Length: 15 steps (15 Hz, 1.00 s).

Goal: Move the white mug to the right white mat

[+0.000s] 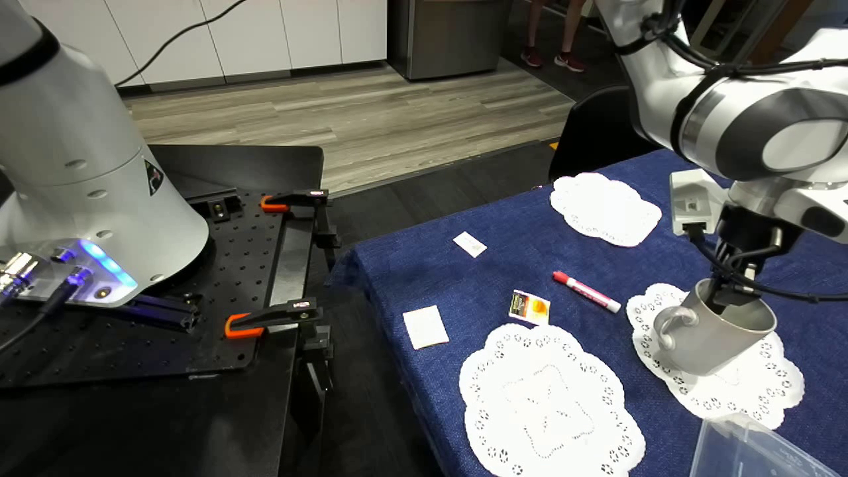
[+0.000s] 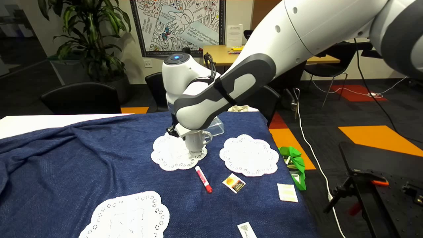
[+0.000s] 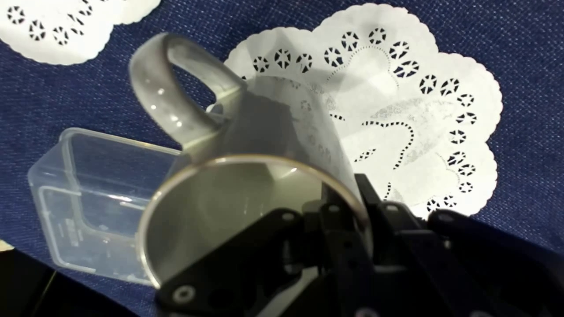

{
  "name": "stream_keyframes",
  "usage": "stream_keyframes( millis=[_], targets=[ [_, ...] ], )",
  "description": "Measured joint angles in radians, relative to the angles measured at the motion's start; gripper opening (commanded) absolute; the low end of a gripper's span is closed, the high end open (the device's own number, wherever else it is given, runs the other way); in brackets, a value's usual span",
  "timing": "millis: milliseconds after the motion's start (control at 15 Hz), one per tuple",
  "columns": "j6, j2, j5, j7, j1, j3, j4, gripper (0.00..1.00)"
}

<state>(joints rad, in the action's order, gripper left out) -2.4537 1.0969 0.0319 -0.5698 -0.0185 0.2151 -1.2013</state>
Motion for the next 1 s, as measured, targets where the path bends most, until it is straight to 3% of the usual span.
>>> stream_keyframes(
  millis=[133,267,400,467,933,1000],
  targets=[
    [0.015,0.017,0.000,0.000,0.002,0.000,0.022,0.08],
    [0.031,0.032,0.000,0.000,0.005,-0.001,0.043,0.35],
    [0.047,0.044,0.000,0.000,0.008,-0.001,0.064,0.48],
    [0.055,0.046,0.000,0.000,0.009,-0.001,0.074,0.50],
    [0.076,0.046,0.002,0.000,0.010,0.001,0.109,1.00],
    [0.074,0.042,0.003,0.000,0.010,0.002,0.107,1.00]
  ],
)
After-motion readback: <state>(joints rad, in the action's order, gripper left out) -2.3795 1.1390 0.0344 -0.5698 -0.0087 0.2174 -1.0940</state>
